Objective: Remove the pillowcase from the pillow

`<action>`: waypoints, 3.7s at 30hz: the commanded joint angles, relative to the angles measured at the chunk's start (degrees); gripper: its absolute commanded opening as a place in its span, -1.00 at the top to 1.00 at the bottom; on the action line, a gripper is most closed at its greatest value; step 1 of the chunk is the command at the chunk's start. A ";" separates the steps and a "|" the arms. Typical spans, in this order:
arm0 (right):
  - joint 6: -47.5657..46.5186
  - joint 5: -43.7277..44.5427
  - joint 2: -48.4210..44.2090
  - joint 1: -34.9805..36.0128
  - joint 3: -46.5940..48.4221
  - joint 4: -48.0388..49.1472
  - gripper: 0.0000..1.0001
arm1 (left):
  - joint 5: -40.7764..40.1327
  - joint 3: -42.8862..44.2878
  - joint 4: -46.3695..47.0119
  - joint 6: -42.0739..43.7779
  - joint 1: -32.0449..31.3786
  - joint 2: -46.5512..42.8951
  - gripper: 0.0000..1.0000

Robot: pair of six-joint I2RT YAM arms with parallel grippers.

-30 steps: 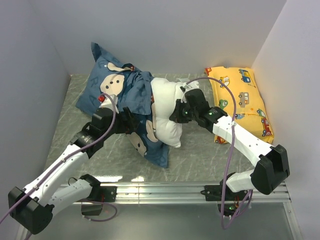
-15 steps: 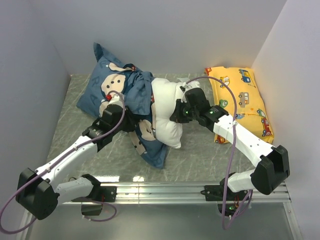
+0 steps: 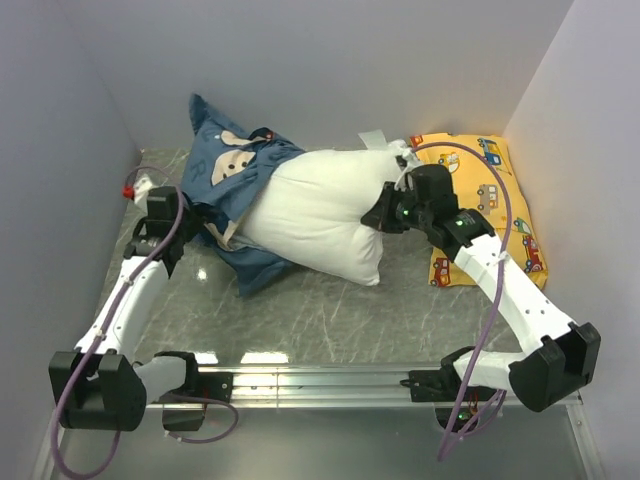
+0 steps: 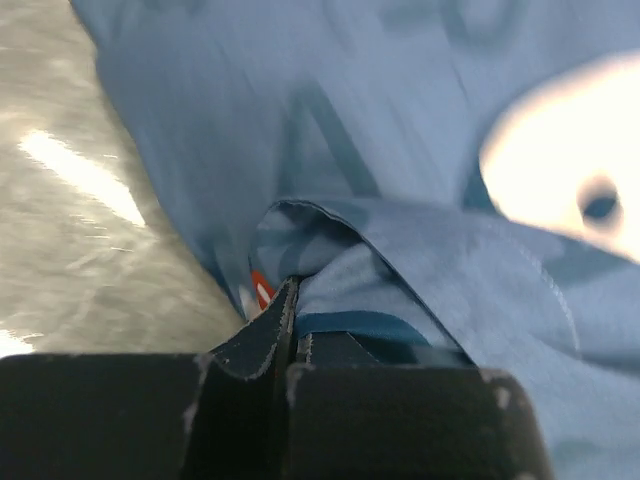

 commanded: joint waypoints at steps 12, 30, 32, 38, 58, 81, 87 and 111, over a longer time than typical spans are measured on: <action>-1.96 4.38 -3.33 -8.13 -2.91 3.35 0.54 | -5.18 -9.78 4.44 -2.85 -2.30 -9.62 0.99; -11.18 30.75 9.30 27.27 2.54 8.97 -0.85 | -4.66 -7.32 2.15 -2.68 -16.20 -13.76 0.99; -12.15 35.74 13.00 29.57 3.68 9.68 -0.88 | -4.05 -6.36 1.89 -2.41 -16.20 -13.41 0.99; -12.86 47.35 27.16 31.08 6.76 10.47 -0.97 | -2.72 -3.98 0.75 -0.74 -16.47 -12.53 0.99; -10.67 27.07 21.11 25.55 41.81 -16.42 1.00 | 4.92 18.22 -4.09 10.77 -16.64 -4.35 -0.26; 5.23 -16.52 32.96 -1.62 27.86 4.66 1.00 | -5.90 1.48 -12.71 -4.16 -16.99 -22.36 -0.68; 6.56 -16.70 34.73 -2.06 26.81 6.86 1.00 | -2.81 -4.59 -9.72 -6.81 -18.31 -24.21 -0.74; -0.21 -9.50 18.56 -1.53 22.67 0.54 1.00 | -25.39 12.09 -13.84 4.44 -14.37 -9.36 0.99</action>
